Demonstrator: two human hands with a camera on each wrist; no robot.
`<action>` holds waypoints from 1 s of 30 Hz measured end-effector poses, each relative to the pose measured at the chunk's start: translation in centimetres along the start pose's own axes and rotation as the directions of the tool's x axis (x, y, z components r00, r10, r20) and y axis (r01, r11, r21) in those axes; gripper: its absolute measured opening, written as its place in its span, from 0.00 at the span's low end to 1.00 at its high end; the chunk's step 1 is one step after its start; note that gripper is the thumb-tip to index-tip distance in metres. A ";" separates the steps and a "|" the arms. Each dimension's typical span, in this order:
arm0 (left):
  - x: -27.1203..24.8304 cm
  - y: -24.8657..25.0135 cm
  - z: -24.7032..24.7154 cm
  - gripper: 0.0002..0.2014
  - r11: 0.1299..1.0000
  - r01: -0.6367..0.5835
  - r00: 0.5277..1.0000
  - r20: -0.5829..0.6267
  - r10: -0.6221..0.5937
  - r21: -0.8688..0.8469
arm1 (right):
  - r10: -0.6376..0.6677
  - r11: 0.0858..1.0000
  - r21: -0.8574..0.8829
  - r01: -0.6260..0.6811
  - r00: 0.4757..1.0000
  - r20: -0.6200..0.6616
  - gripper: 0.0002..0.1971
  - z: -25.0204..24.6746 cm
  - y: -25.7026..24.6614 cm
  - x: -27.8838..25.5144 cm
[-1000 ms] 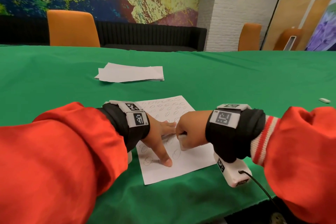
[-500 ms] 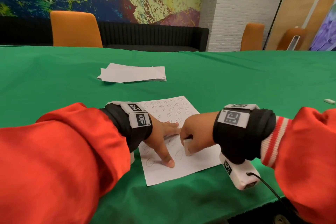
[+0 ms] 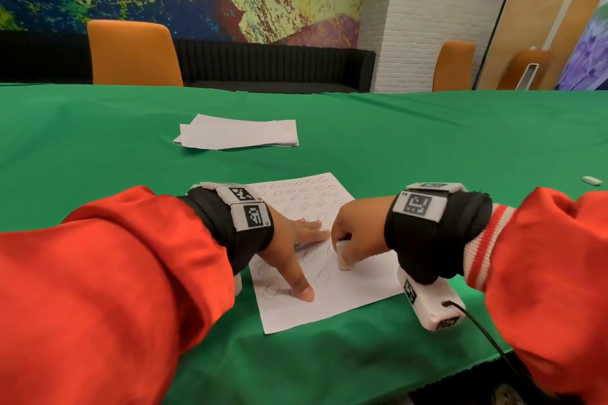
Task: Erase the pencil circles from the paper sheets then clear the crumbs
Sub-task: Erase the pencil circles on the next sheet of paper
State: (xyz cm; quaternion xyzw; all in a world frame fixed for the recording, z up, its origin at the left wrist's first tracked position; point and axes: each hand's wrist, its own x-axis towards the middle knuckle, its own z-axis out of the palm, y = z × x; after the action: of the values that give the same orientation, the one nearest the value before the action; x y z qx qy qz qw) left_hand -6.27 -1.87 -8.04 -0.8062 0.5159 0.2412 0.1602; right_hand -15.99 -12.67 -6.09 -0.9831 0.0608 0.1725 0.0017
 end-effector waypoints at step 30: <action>-0.4 0.3 -0.1 0.51 1.000 0.014 1.000 0.001 -0.014 0.014 | 0.016 0.994 -0.106 -0.012 0.999 0.033 0.11 0.0 -0.1 0.1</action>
State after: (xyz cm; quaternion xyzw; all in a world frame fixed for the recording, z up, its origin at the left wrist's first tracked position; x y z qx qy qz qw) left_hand -6.66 -1.72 -7.68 -0.8085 0.5118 0.2370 0.1679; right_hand -15.89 -12.57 -6.15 -0.9783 0.0586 0.1921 -0.0504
